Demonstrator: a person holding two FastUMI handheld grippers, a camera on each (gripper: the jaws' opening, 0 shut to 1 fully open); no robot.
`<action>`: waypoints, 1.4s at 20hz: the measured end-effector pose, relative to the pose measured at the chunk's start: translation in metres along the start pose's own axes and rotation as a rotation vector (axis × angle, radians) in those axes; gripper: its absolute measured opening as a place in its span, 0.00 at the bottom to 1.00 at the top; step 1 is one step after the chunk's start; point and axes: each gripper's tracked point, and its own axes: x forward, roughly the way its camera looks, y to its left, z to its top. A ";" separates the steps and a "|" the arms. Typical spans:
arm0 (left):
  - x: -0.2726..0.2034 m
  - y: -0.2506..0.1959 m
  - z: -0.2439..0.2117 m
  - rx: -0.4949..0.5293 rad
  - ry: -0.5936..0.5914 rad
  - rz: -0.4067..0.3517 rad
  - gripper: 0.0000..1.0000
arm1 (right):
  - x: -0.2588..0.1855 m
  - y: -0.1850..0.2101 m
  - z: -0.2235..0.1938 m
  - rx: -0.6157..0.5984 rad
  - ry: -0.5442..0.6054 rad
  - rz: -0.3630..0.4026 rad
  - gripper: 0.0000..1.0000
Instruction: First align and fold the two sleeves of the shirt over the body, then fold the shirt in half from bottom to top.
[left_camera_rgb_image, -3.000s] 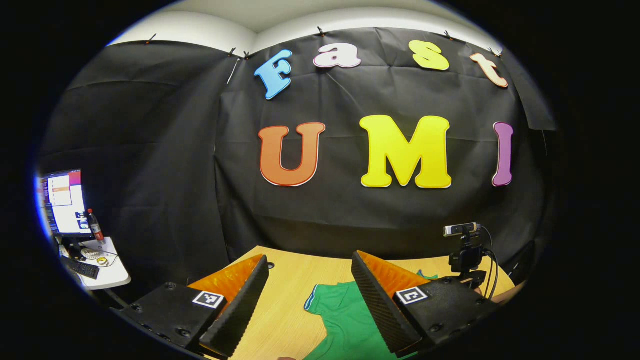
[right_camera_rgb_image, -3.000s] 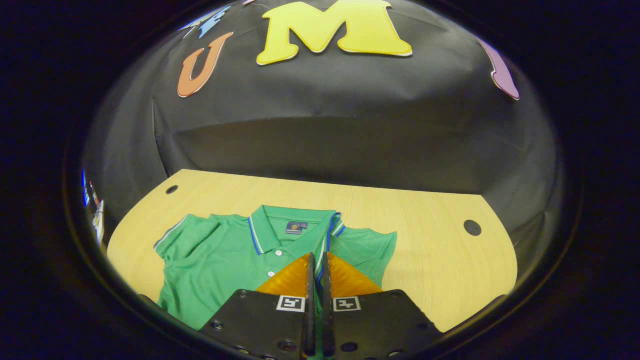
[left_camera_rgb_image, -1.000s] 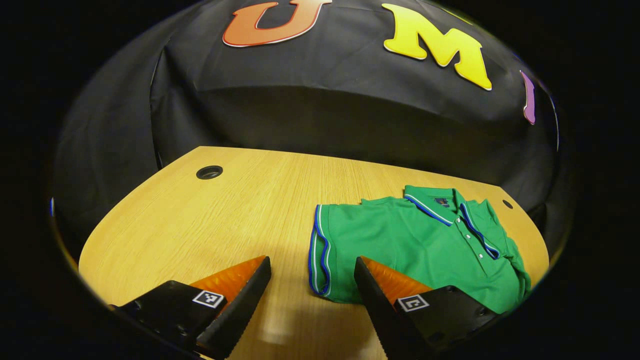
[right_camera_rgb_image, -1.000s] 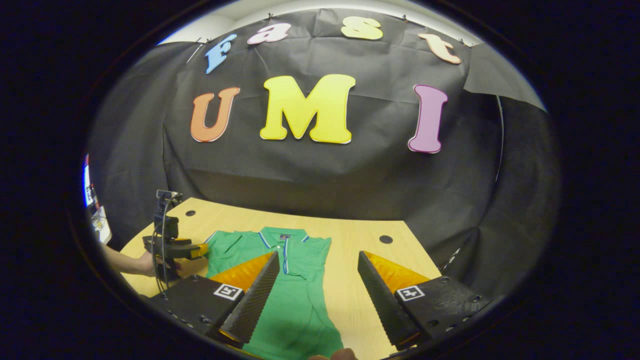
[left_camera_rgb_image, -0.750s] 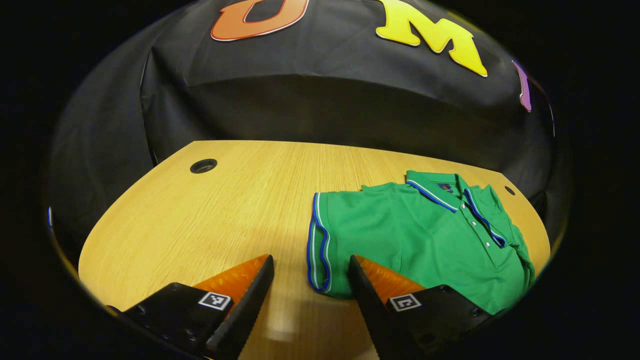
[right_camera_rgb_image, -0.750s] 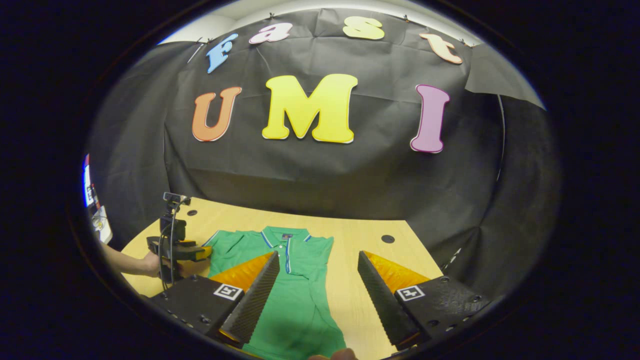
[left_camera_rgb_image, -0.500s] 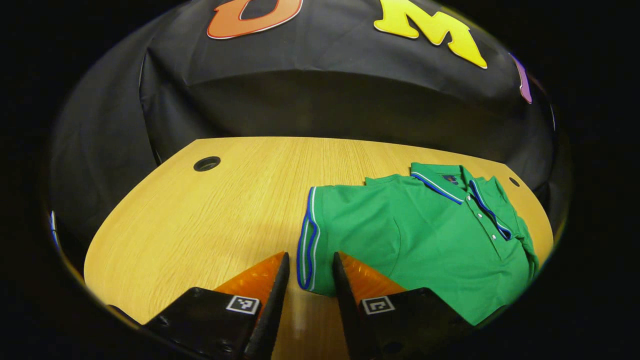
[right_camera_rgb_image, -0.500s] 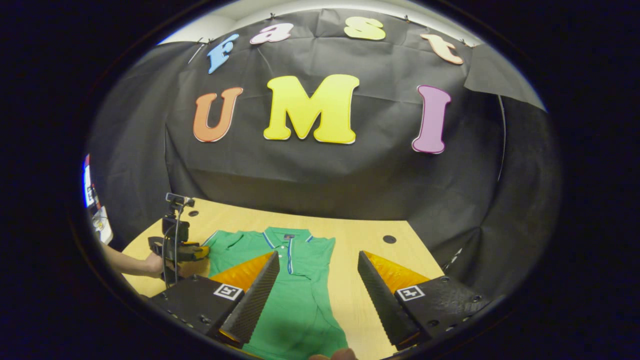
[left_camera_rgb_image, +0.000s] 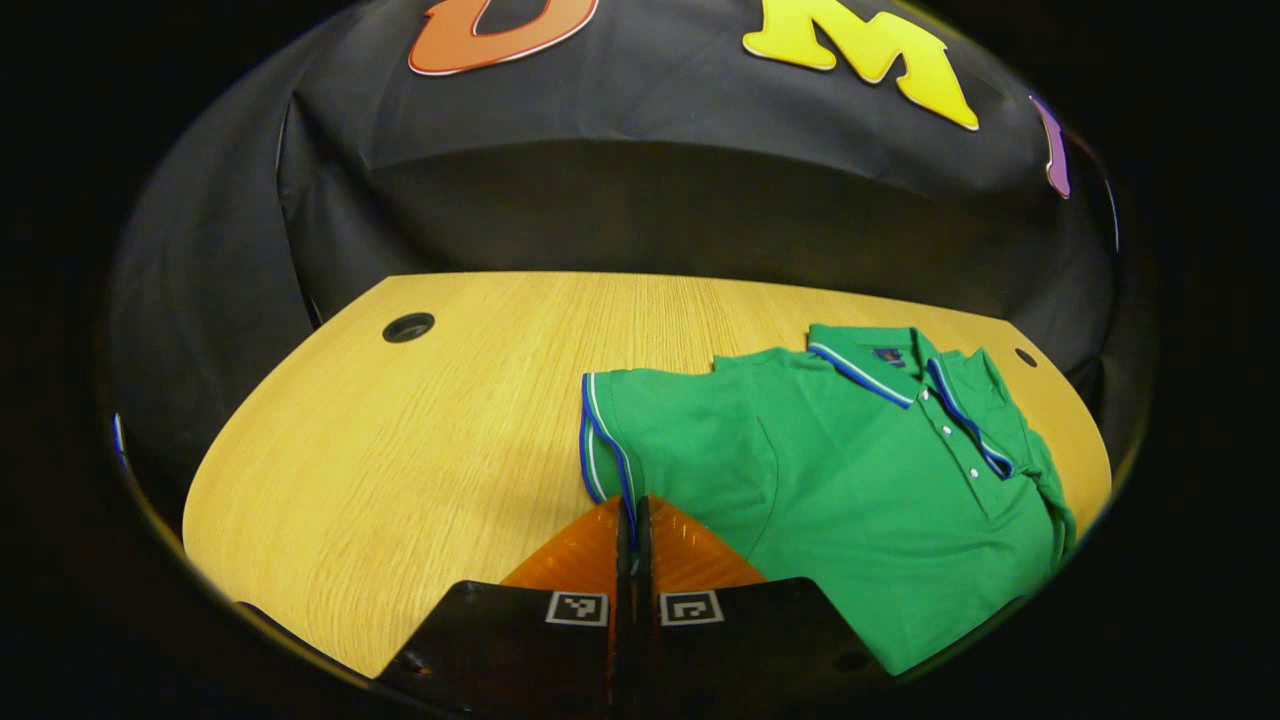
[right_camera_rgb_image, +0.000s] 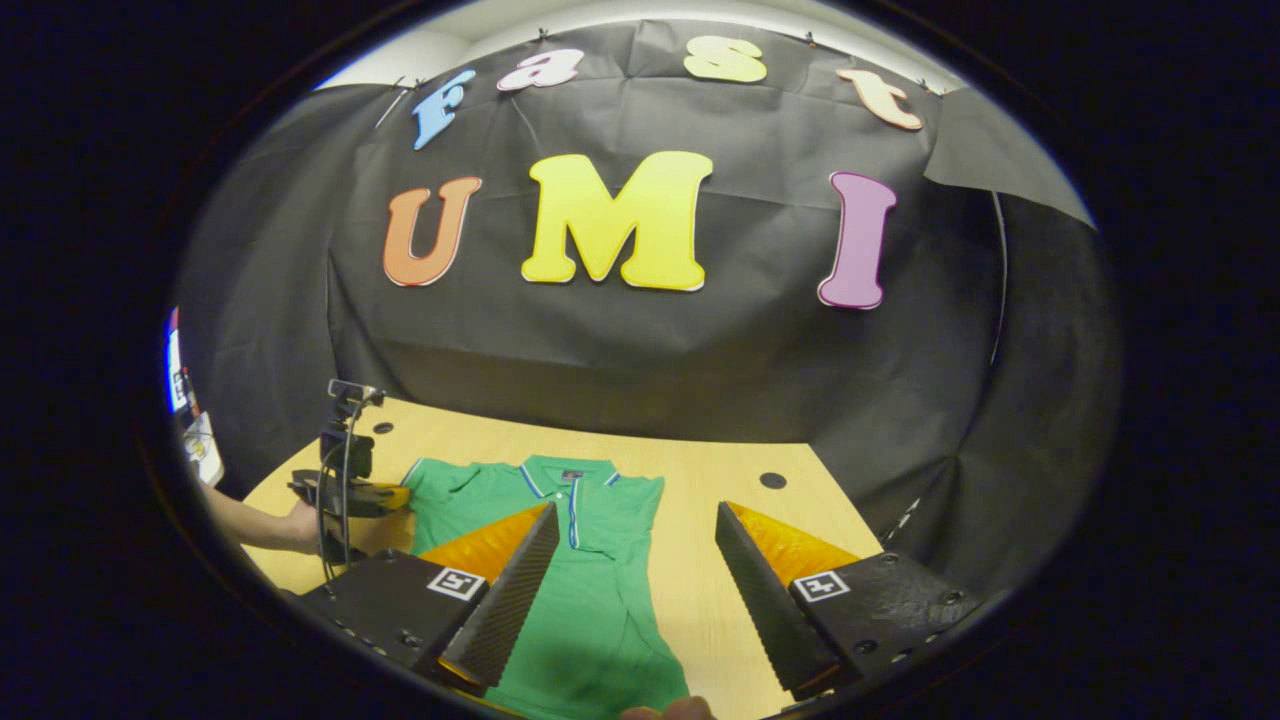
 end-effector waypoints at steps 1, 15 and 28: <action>-0.005 -0.003 0.008 0.003 -0.012 -0.004 0.06 | 0.000 0.000 -0.001 0.006 0.001 0.003 0.95; -0.013 -0.123 0.056 0.162 0.003 -0.050 0.06 | -0.016 -0.043 0.000 0.071 -0.029 -0.029 0.96; -0.024 -0.200 0.059 0.128 -0.047 -0.159 0.71 | -0.014 -0.065 -0.011 0.096 -0.013 -0.037 0.96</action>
